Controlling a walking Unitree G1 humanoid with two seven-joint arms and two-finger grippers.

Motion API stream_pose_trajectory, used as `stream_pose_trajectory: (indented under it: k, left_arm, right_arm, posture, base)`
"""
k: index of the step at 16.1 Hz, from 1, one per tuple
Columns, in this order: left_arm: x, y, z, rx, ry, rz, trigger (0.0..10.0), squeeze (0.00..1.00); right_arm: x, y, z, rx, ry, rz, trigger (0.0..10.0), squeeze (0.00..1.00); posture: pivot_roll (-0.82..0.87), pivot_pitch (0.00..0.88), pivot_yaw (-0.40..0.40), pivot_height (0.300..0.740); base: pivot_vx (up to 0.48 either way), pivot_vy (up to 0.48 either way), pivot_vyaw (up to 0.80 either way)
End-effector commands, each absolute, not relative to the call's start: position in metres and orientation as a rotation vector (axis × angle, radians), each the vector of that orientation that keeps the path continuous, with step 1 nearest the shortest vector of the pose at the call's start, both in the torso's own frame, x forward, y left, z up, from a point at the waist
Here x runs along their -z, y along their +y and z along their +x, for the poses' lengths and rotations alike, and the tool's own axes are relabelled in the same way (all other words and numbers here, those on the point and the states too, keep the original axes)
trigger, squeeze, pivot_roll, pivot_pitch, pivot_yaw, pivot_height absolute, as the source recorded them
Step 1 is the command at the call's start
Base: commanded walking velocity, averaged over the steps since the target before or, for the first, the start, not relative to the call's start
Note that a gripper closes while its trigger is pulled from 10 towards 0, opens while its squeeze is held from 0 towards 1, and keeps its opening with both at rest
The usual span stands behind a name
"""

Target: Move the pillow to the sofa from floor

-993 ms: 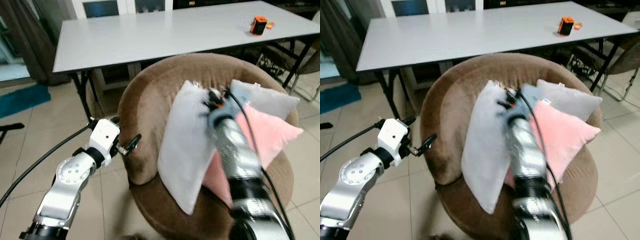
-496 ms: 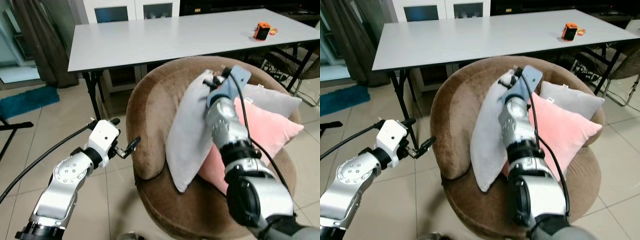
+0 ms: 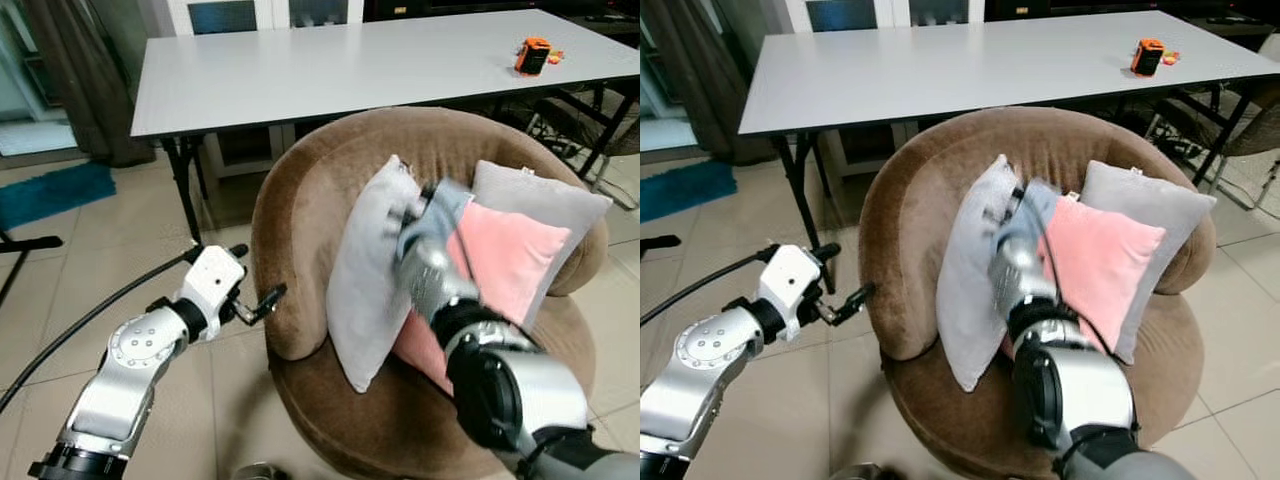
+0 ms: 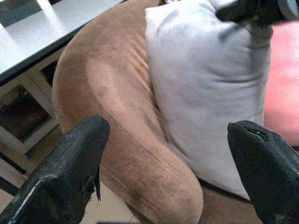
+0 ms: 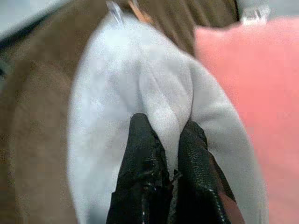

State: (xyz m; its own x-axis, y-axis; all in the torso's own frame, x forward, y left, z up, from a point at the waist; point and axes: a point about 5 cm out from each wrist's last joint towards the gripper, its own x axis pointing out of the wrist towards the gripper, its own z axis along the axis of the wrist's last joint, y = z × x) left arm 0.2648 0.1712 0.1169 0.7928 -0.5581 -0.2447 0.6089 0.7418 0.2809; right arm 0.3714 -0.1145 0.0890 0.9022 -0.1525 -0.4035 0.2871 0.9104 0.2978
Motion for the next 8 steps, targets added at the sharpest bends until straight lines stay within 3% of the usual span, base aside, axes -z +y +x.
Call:
stream_pose_trajectory:
  k: [1,2,3,6,8]
  left_arm:
    - [-0.118,0.172,0.265,0.652,0.153,0.375,10.0,0.0]
    - [-0.118,0.172,0.264,0.652,0.154,0.376,10.0,0.0]
    - [-0.117,0.172,0.264,0.651,0.156,0.377,10.0,0.0]
    - [-0.117,0.172,0.264,0.652,0.158,0.378,10.0,0.0]
    - [-0.116,0.171,0.266,0.653,0.157,0.376,10.0,0.0]
  right_arm:
    - [-0.076,-0.115,0.365,0.257,0.444,0.366,10.0,0.42]
    - [-0.076,-0.117,0.364,0.267,0.445,0.383,10.0,0.42]
    - [-0.079,-0.124,0.367,0.292,0.42,0.422,10.0,1.0]
    - [-0.092,-0.137,0.374,0.206,0.309,0.427,10.0,1.0]
    - [-0.1,-0.164,0.376,0.226,0.207,0.468,10.0,1.0]
  posture:
    - [0.09,0.0,0.002,0.74]
    - [0.09,0.0,0.002,0.74]
    - [0.09,0.0,0.002,0.74]
    - [0.09,0.0,0.002,0.74]
    - [0.07,0.0,0.0,0.74]
  base:
    - [0.0,0.0,0.0]
    - [0.0,0.0,0.0]
    - [0.0,0.0,0.0]
    - [0.0,0.0,0.0]
    - [0.0,0.0,0.0]
